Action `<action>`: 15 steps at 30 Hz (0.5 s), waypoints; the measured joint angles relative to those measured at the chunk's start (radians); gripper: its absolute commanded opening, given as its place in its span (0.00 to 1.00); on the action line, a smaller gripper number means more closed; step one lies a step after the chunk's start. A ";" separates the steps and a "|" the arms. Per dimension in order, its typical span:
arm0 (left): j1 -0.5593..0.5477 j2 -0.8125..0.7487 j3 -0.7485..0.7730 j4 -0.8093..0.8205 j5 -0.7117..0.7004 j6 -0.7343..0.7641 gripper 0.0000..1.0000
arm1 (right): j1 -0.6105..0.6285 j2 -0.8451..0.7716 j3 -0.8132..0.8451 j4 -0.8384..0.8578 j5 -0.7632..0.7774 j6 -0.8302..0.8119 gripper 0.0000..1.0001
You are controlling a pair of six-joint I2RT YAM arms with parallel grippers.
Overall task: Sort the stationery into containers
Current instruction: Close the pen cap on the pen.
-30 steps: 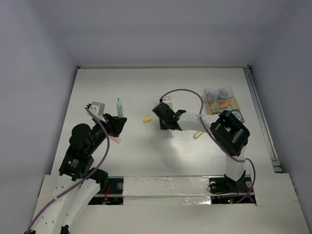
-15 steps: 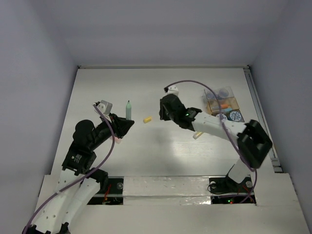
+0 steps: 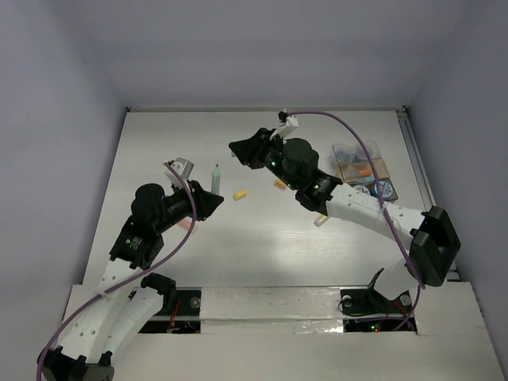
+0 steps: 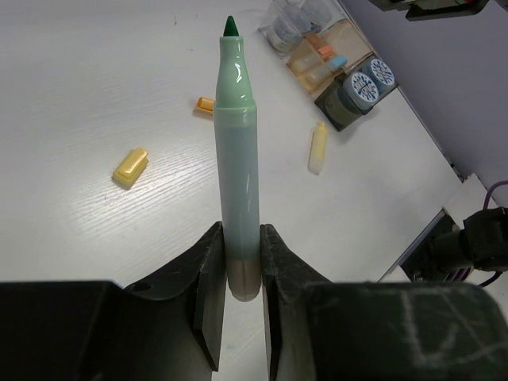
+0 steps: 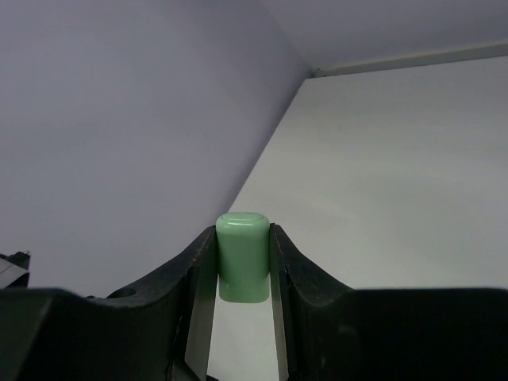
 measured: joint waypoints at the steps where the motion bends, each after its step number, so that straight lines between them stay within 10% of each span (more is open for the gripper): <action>1: 0.000 0.003 0.000 0.000 0.000 0.000 0.00 | 0.007 0.013 0.010 0.008 -0.010 0.008 0.08; 15: 0.000 0.003 0.000 0.000 -0.001 0.000 0.00 | 0.101 0.097 0.094 0.060 -0.060 0.033 0.08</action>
